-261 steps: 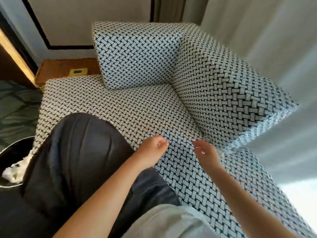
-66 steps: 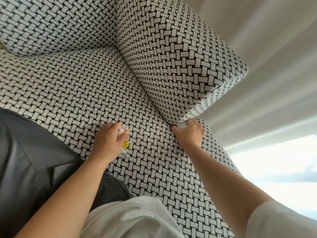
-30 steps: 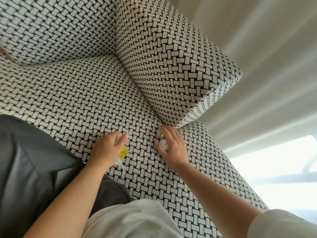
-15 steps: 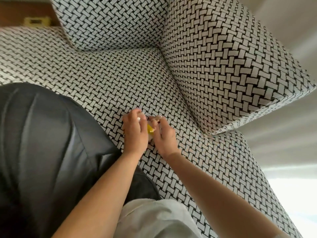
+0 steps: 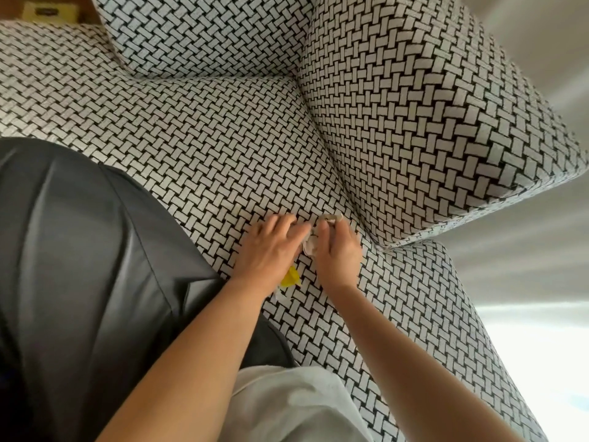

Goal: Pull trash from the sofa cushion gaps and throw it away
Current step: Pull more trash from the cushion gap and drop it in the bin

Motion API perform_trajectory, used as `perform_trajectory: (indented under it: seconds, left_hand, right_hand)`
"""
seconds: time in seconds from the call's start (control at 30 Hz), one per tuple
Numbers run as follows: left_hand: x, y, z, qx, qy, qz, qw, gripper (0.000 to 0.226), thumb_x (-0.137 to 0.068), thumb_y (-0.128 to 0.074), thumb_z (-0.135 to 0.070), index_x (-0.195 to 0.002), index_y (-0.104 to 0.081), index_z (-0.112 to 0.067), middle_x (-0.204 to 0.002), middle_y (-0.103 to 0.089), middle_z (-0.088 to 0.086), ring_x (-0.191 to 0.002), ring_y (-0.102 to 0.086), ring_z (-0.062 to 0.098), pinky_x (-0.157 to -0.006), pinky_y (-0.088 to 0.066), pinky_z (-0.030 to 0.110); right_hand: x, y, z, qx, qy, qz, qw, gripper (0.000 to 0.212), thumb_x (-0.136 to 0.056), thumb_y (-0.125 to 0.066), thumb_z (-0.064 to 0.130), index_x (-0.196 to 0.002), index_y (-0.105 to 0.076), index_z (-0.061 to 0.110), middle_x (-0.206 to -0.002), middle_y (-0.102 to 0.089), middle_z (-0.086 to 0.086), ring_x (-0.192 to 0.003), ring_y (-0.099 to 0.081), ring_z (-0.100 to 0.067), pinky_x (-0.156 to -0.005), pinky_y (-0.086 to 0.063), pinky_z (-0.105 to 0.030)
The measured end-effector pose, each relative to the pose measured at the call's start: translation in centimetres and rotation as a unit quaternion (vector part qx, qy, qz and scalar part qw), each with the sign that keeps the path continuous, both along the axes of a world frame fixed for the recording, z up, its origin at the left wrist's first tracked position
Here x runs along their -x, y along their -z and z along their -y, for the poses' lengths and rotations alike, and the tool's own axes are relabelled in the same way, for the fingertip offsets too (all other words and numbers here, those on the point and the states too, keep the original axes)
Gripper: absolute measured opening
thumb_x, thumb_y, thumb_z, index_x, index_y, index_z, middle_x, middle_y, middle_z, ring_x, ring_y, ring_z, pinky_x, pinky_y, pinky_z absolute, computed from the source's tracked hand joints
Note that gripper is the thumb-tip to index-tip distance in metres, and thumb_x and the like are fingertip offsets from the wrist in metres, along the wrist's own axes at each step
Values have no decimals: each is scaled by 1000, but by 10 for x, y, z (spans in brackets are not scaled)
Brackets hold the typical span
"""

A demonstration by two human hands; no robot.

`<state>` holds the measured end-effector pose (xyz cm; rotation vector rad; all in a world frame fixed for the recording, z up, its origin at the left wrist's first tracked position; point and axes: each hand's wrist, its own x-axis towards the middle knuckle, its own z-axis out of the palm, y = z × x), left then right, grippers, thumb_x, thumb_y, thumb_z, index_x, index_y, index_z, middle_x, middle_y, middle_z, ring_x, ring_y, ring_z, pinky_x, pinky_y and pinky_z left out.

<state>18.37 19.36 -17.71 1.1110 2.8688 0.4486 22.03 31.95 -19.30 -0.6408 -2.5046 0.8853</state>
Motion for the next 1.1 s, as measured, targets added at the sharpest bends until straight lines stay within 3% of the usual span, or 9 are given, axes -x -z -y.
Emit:
perform_trajectory:
  seconds: [0.17, 0.3, 0.47, 0.57, 0.67, 0.73, 0.87, 1.0, 1.1]
  left_hand:
    - [1, -4, 1, -22, -16, 14, 1000, 31, -94, -44, -27, -122, -39, -13, -110, -54, 4, -89, -51, 13, -71, -45, 24]
    - [0, -8, 10, -91, -97, 73, 989, 21, -97, -39, -28, -105, -50, -12, -74, -53, -7, -55, -46, 5, -47, -31, 14]
    - [2, -26, 15, -299, -262, 263, 879, 39, -99, -35, -27, -76, -57, -6, -63, -48, -4, -49, -41, 4, -40, -32, 11]
    - [5, -30, 21, -353, -332, 296, 823, 41, -99, -37, -28, -60, -45, -14, -59, -43, -2, -46, -39, 7, -35, -30, 11]
    - [8, -29, 27, -369, -387, 304, 788, 35, -96, -45, -22, -62, -49, -12, -64, -50, 2, -55, -46, 13, -36, -33, 11]
    - [7, -28, 28, -366, -404, 311, 779, 26, -93, -50, -17, -72, -57, -2, -78, -61, 11, -66, -55, 21, -44, -39, 11]
    - [9, -28, 33, -378, -432, 297, 763, 11, -89, -54, -6, -95, -61, -1, -106, -62, 14, -96, -60, 26, -84, -51, 33]
    - [16, -26, 36, -398, -460, 258, 751, 23, -92, -46, -8, -98, -63, 7, -102, -63, 19, -96, -60, 31, -87, -50, 39]
    - [16, -28, 36, -437, -470, 253, 724, 31, -94, -39, -11, -88, -61, 9, -89, -63, 20, -84, -60, 30, -78, -51, 37]
  right_hand:
    - [4, -4, 1, -24, -21, 33, 999, 48, -90, -24, 44, -82, -55, 9, -65, -54, 2, -52, -47, -11, -45, -31, -17]
    - [3, -11, 5, 54, -17, 25, 998, 33, -93, -31, 37, -80, -51, 15, -65, -56, 4, -50, -49, -7, -44, -39, -19]
    - [-3, -20, 17, 168, -9, -21, 985, 26, -98, -38, 20, -74, -48, 18, -62, -47, 6, -46, -40, 3, -43, -34, -11]
    - [2, -29, 8, 239, 43, -39, 969, 37, -98, -36, 22, -62, -42, 17, -51, -38, 4, -40, -27, -1, -41, -25, -12]
    - [2, -43, 4, 263, 65, -40, 962, 35, -94, -39, 22, -61, -44, 14, -57, -45, -3, -47, -34, -9, -48, -32, -17]
    - [0, -53, 14, 239, 15, -11, 971, 29, -92, -46, 18, -65, -50, 10, -75, -53, -7, -53, -43, -8, -49, -39, -14]
    - [10, -47, 42, 155, -95, 39, 983, 20, -91, -51, 16, -88, -60, -1, -105, -56, -5, -61, -52, 3, -49, -44, -8]
    - [5, -18, 51, 22, -131, 53, 990, 27, -89, -55, 23, -89, -64, -3, -111, -61, -7, -67, -62, -11, -54, -53, -22]
    - [-4, -10, 47, -114, -154, -15, 981, 37, -86, -49, 31, -72, -65, 0, -90, -64, -7, -65, -53, -11, -46, -47, -19]
